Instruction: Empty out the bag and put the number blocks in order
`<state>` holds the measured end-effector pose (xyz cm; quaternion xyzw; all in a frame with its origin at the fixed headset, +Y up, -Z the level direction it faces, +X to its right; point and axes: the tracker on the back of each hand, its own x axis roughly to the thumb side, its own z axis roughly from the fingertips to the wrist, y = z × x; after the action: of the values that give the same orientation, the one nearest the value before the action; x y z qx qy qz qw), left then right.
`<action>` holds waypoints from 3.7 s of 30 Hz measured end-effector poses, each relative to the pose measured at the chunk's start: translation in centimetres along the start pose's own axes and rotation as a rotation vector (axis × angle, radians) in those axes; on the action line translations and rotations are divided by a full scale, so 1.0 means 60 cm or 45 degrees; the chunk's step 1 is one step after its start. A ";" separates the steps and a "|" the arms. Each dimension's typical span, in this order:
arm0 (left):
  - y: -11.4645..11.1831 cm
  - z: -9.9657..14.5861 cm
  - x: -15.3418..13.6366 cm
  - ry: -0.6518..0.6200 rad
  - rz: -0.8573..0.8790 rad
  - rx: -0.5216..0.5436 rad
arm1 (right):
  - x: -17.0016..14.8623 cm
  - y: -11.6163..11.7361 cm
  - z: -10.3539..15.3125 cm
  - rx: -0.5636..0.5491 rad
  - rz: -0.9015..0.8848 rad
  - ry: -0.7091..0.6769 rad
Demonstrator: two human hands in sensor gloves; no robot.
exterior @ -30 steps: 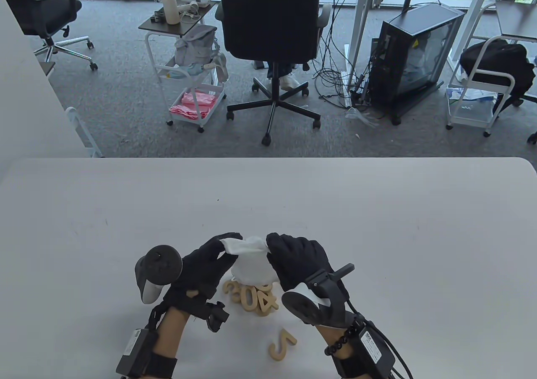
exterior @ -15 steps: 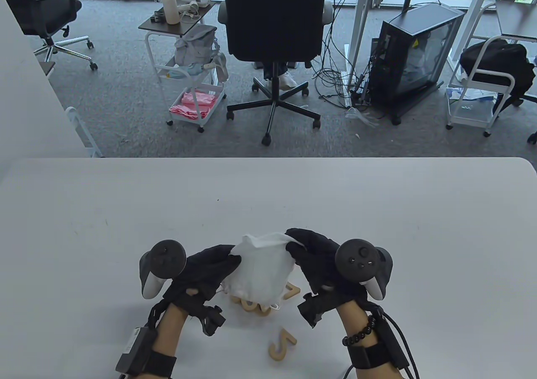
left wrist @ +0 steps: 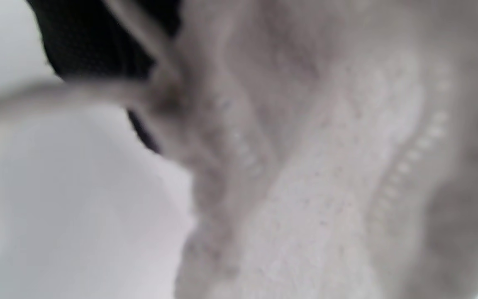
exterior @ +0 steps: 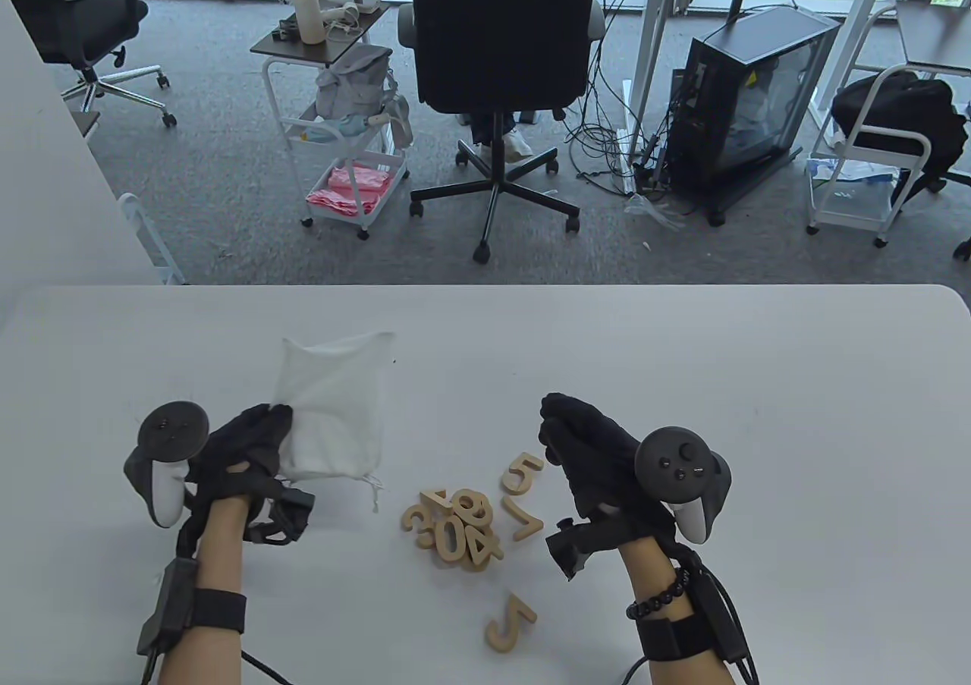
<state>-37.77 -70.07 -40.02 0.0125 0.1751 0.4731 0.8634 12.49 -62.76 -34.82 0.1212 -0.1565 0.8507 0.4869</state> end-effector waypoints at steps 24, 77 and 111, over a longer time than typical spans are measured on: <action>0.055 0.021 0.012 -0.144 -0.616 0.260 | -0.005 -0.009 -0.001 0.036 0.089 0.002; -0.224 0.172 0.102 -0.790 -1.124 -0.076 | -0.038 0.285 0.123 0.645 1.353 -0.285; -0.231 0.166 0.090 -0.682 -1.119 -0.275 | -0.034 0.175 0.073 0.693 1.223 0.099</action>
<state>-20.70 -71.84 -34.85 -0.0306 -0.1128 0.0618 0.9912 4.62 -71.07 -33.08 0.1262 0.0494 0.9908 0.0005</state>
